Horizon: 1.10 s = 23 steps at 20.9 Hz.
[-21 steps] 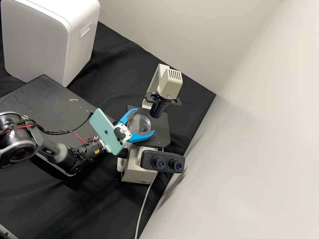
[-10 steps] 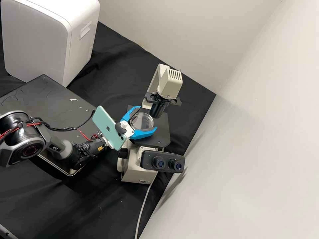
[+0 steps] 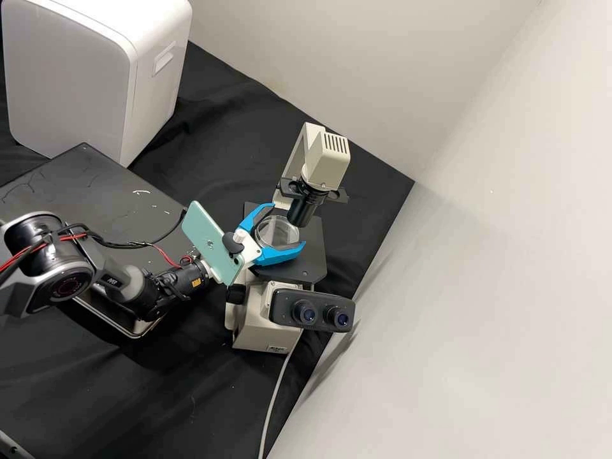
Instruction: Place the petri dish on the microscope
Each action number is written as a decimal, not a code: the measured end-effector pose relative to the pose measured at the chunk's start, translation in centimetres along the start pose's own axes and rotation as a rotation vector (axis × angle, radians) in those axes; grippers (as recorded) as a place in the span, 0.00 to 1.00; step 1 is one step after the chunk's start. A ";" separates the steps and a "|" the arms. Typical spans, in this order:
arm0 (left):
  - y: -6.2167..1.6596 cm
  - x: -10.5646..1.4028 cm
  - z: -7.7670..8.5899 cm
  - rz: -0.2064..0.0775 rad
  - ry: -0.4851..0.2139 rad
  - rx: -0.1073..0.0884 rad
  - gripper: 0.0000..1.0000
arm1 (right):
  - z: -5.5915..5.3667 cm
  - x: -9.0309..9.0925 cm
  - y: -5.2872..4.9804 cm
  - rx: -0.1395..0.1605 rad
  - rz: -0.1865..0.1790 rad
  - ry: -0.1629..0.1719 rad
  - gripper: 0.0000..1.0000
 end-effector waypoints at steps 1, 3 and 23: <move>0.00 0.0 0.0 0.000 0.000 0.000 1.00 | 0.0 0.0 0.0 -0.003 0.005 -0.004 0.00; 0.01 0.0 -0.2 0.000 0.007 -0.004 1.00 | 0.0 0.2 0.0 -0.002 0.012 -0.006 0.00; -0.01 -0.1 -0.2 -0.005 -0.006 -0.017 1.00 | 0.1 0.3 -0.1 -0.036 0.015 -0.009 1.00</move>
